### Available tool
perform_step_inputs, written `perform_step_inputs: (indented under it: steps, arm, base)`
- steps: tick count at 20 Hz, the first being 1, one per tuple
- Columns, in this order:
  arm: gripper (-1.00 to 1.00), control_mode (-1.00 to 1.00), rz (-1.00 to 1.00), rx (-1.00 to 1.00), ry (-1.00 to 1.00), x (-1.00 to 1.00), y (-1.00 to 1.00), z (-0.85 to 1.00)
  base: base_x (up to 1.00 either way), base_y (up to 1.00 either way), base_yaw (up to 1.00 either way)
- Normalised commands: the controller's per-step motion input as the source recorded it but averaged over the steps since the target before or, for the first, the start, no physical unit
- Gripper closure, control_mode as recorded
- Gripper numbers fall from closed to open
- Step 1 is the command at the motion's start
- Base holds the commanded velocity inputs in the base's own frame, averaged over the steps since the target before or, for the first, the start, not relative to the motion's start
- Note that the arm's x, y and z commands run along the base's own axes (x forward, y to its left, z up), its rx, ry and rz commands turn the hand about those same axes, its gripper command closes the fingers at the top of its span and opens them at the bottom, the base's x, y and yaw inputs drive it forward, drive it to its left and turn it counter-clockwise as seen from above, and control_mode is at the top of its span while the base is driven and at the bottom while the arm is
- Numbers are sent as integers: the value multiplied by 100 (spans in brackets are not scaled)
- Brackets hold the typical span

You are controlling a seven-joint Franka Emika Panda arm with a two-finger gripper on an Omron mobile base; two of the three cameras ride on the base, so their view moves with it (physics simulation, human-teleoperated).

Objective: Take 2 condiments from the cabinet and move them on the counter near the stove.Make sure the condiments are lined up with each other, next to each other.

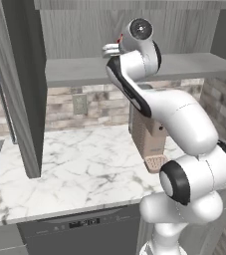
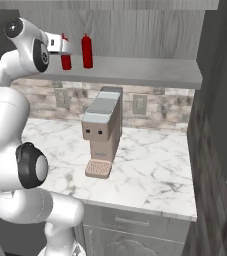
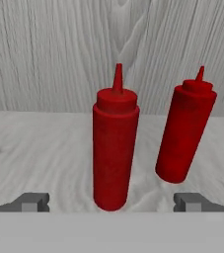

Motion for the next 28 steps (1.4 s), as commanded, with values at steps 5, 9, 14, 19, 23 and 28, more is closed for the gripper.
perform_step_inputs:
  steps: [5, 9, 14, 19, 23, 28]
  arm:
    - [-100, -100, 0, -5, 0, 21, 0, -13]
    - [-100, -100, 0, -6, 0, 18, 0, -15]
    - [-100, -100, -1, -5, 1, 14, 0, -10]
    - [-100, -100, -1, -2, 3, 13, 0, 0]
    - [-100, -100, -1, 0, 4, 17, 0, 0]
    - [-100, -100, -2, 0, 4, 21, 3, 0]
  base:
    - [0, 0, 0]
    - [0, 0, 0]
    - [0, 0, 0]
    - [0, 0, 0]
    - [0, 0, 0]
    - [0, 0, 0]
